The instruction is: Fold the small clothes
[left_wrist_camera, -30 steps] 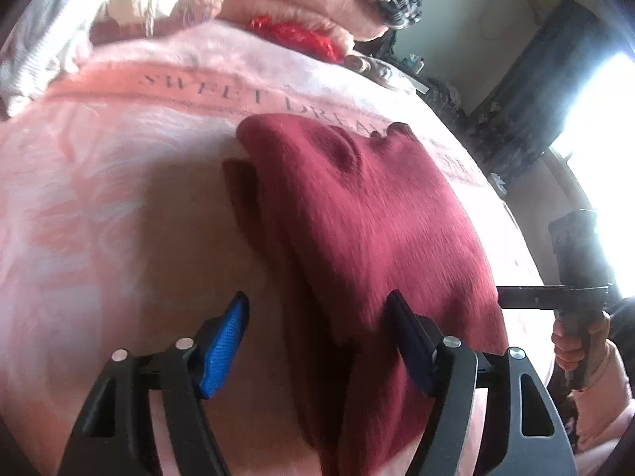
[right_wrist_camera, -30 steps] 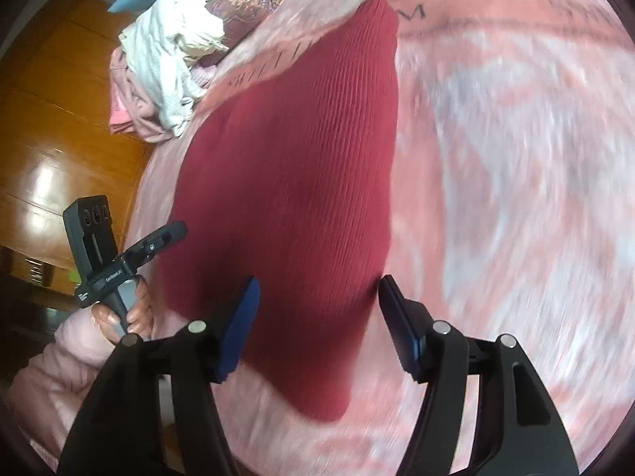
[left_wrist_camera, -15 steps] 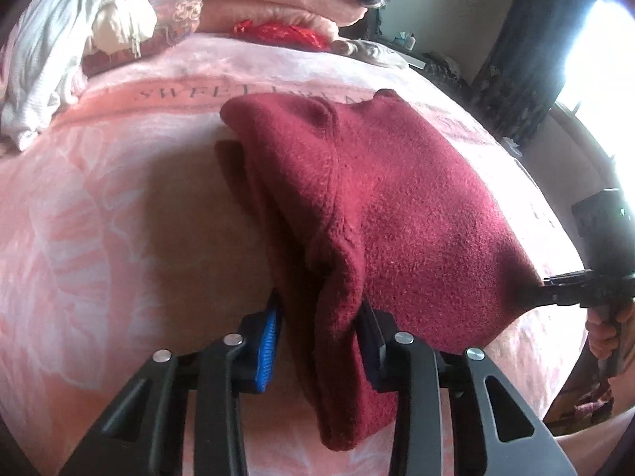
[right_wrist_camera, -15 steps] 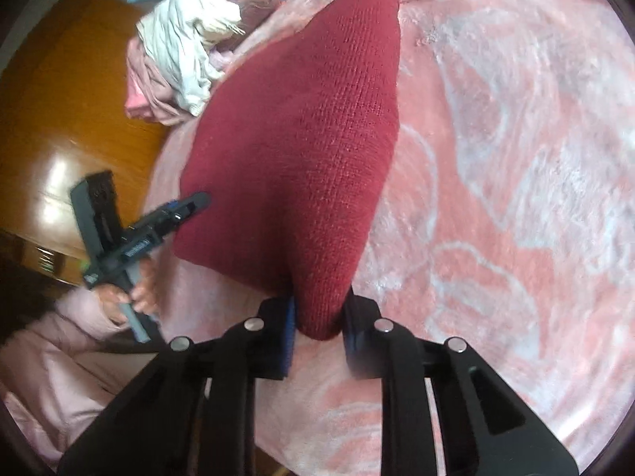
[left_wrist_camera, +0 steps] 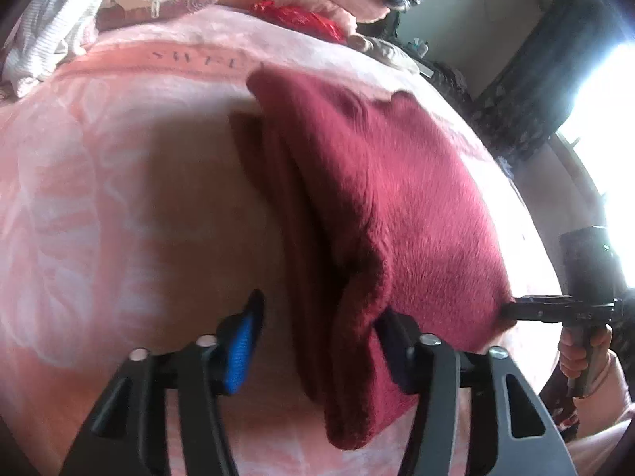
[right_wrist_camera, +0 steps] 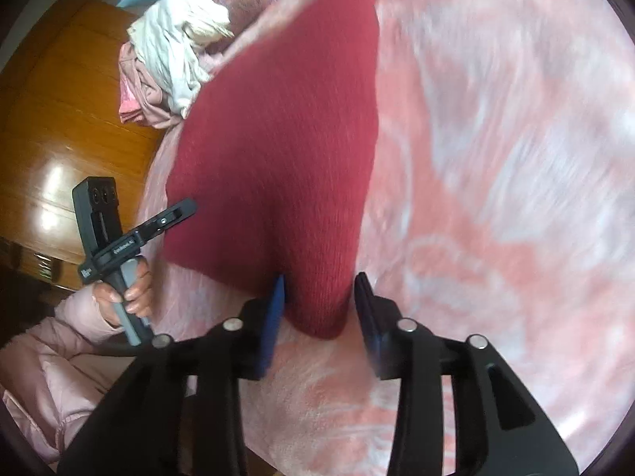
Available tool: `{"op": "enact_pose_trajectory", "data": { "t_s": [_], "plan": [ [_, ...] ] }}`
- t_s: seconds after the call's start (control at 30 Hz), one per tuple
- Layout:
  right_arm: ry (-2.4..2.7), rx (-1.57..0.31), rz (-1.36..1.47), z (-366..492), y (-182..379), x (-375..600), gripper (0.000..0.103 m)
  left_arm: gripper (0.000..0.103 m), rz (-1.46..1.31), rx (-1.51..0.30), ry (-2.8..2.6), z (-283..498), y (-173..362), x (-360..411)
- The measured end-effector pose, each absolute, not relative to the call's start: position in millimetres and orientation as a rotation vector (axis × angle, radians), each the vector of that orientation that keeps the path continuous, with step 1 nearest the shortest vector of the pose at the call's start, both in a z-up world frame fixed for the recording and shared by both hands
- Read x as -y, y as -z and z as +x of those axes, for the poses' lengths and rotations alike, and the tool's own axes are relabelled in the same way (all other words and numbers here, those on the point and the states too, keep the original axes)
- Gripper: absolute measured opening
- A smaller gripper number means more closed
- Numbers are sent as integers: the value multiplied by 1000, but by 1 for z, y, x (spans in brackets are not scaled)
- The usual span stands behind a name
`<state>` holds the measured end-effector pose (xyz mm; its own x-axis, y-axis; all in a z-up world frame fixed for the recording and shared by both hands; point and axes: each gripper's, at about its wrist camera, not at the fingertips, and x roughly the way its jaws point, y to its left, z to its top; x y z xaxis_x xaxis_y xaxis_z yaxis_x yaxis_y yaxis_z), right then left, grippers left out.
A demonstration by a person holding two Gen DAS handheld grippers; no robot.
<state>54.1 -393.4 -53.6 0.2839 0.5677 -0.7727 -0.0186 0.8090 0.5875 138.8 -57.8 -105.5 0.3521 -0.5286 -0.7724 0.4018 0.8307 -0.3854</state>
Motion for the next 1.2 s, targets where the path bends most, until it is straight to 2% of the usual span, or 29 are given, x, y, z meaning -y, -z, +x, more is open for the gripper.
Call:
{"op": "enact_pose_trajectory", "data": {
  "t_s": [0.03,0.13,0.27,0.33,0.47,0.5,0.6,0.7,0.87,0.97,1.13,1.2],
  "plan": [
    [-403,-1211,516,61,42,397,41,64,-156,-1051,606,145,100,57],
    [-357,-1186,453,84,25,399,42,70,-225,-1074,610,172,86,59],
    [-329,-1170,404,119,19,388,42,72,-338,-1150,555,208,82,56],
    [-333,-1176,379,135,18,378,42,76,-389,-1204,527,220,86,52],
    [-315,-1183,338,156,23,366,44,76,-382,-1227,509,247,98,66],
    [-306,-1181,309,158,23,362,44,73,-376,-1229,511,253,101,70],
    [-296,-1180,264,162,26,353,44,40,-390,-1203,543,269,108,77],
    [-279,-1183,219,160,33,349,41,35,-375,-1187,540,277,115,79],
    [-247,-1156,173,155,44,342,42,37,-359,-1180,556,283,119,76],
    [-244,-1149,205,151,36,346,42,42,-277,-1132,511,270,101,78],
    [-260,-1098,251,115,3,349,44,55,-136,-977,402,202,60,71],
    [-272,-1110,248,94,2,345,44,57,-64,-951,398,170,54,74]
  ]
}}
